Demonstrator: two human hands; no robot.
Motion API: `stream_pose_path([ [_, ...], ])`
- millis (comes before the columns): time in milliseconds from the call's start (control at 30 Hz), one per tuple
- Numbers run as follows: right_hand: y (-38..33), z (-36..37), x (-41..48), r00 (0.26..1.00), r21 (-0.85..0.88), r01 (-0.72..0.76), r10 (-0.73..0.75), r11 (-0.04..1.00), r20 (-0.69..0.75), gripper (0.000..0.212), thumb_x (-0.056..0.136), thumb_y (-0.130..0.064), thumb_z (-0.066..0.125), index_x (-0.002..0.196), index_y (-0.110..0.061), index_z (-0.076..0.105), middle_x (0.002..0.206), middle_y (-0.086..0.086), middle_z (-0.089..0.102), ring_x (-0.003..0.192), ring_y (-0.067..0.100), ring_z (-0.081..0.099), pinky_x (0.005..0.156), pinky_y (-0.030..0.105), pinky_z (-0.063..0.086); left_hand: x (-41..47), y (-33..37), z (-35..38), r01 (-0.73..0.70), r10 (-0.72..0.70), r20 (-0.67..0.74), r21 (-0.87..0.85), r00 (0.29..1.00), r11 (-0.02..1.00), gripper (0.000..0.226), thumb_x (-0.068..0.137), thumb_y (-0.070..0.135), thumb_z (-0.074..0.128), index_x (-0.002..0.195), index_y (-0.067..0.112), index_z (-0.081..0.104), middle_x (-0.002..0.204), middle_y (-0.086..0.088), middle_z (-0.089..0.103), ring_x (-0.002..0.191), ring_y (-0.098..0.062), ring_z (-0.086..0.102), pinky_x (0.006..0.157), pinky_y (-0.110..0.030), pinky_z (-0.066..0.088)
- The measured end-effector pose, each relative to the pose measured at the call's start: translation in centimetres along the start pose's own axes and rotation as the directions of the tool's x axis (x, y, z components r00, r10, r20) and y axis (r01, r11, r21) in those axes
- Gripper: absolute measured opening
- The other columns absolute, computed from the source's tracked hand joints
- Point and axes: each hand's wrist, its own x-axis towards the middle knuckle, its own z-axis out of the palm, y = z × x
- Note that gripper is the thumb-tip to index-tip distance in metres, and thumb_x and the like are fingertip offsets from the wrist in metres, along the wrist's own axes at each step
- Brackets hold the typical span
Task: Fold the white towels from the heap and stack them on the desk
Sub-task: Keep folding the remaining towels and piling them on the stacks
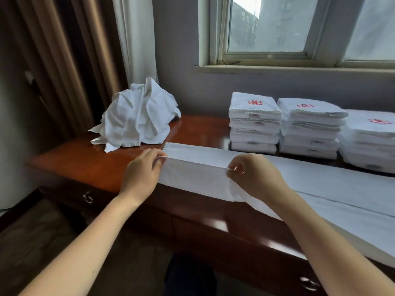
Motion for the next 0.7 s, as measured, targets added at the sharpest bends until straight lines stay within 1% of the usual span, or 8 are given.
stream_pose_path([
  [133, 2.1, 0.8, 2.6, 0.991, -0.01, -0.023, 0.021, 1.0, -0.129, 0.021, 0.097, -0.026, 0.053, 0.102, -0.028, 0.073, 0.1, -0.006, 0.07, 0.097, 0.021, 0.062, 0.064, 0.029, 0.038, 2.9, 0.4, 1.9, -0.013, 0.014, -0.014, 0.079, 1.0, 0.997, 0.014, 0.098, 0.016, 0.056, 0.108, 0.014, 0.067, 0.111, -0.002, 0.069, 0.099, -0.027, 0.064, 0.078, -0.034, 0.045],
  [200, 3.0, 1.6, 4.2, 0.981, -0.081, -0.006, -0.009, 0.997, -0.194, 0.022, 0.097, -0.024, 0.05, 0.097, -0.029, 0.071, 0.097, -0.006, 0.069, 0.094, 0.023, 0.061, 0.061, 0.029, 0.035, 4.5, 0.2, 3.2, -0.012, 0.012, -0.001, 0.11, 1.0, 0.994, 0.014, 0.099, 0.016, 0.055, 0.106, 0.014, 0.067, 0.109, -0.004, 0.069, 0.099, -0.029, 0.064, 0.082, -0.039, 0.047],
  [267, 3.9, 2.3, 5.9, 0.972, -0.145, 0.03, -0.063, 0.989, -0.228, 0.023, 0.097, -0.022, 0.049, 0.088, -0.027, 0.069, 0.088, -0.006, 0.066, 0.085, 0.024, 0.061, 0.056, 0.029, 0.036, 6.1, -0.1, 4.5, 0.0, -0.002, 0.017, 0.132, 1.0, 0.991, 0.014, 0.099, 0.017, 0.053, 0.104, 0.015, 0.066, 0.106, -0.003, 0.068, 0.097, -0.028, 0.063, 0.081, -0.04, 0.046],
  [333, 5.1, 2.9, 7.6, 0.967, -0.193, 0.055, -0.1, 0.98, -0.235, 0.023, 0.098, -0.023, 0.049, 0.086, -0.026, 0.069, 0.085, -0.005, 0.065, 0.079, 0.025, 0.06, 0.055, 0.029, 0.038, 7.5, -0.6, 5.9, 0.0, -0.007, 0.037, 0.168, 0.999, 0.986, 0.014, 0.1, 0.02, 0.052, 0.102, 0.019, 0.065, 0.104, 0.0, 0.068, 0.096, -0.026, 0.063, 0.079, -0.038, 0.045],
  [433, 6.9, 4.0, 9.7, 0.969, -0.23, 0.088, -0.137, 0.969, -0.205, 0.022, 0.098, -0.027, 0.05, 0.092, -0.026, 0.071, 0.09, -0.005, 0.067, 0.081, 0.024, 0.062, 0.058, 0.03, 0.044, 9.2, -1.1, 8.0, -0.019, 0.001, 0.079, 0.228, 0.997, 0.974, 0.015, 0.1, 0.022, 0.05, 0.102, 0.021, 0.065, 0.103, 0.002, 0.068, 0.096, -0.024, 0.063, 0.08, -0.039, 0.045],
  [533, 8.6, 5.2, 11.0, 0.977, -0.219, 0.101, -0.138, 0.97, -0.163, 0.021, 0.097, -0.03, 0.051, 0.093, -0.026, 0.071, 0.097, -0.007, 0.07, 0.086, 0.022, 0.063, 0.057, 0.03, 0.038, 10.0, -1.3, 10.0, -0.045, 0.001, 0.145, 0.299, 0.989, 0.953, 0.017, 0.1, 0.02, 0.05, 0.105, 0.022, 0.066, 0.103, 0.001, 0.067, 0.098, -0.024, 0.061, 0.084, -0.039, 0.042],
  [633, 9.8, 6.5, 11.5, 0.981, -0.186, 0.093, -0.122, 0.978, -0.148, 0.019, 0.095, -0.034, 0.054, 0.094, -0.024, 0.071, 0.098, -0.007, 0.069, 0.085, 0.021, 0.064, 0.056, 0.028, 0.029, 10.2, -1.2, 11.5, -0.084, 0.026, 0.148, 0.398, 0.989, 0.914, 0.035, 0.094, 0.006, 0.051, 0.12, 0.024, 0.065, 0.114, 0.0, 0.061, 0.109, -0.023, 0.055, 0.098, -0.036, 0.036],
  [700, 10.2, 7.0, 11.7, 0.981, -0.148, 0.097, -0.12, 0.984, -0.153, 0.016, 0.093, -0.034, 0.058, 0.092, -0.024, 0.07, 0.095, -0.009, 0.068, 0.082, 0.017, 0.063, 0.054, 0.027, 0.029, 9.9, -0.4, 12.3, -0.14, 0.109, 0.114, 0.314, 0.987, 0.939, 0.048, 0.086, -0.005, 0.052, 0.125, 0.021, 0.064, 0.116, -0.001, 0.06, 0.113, -0.025, 0.053, 0.104, -0.036, 0.036],
])
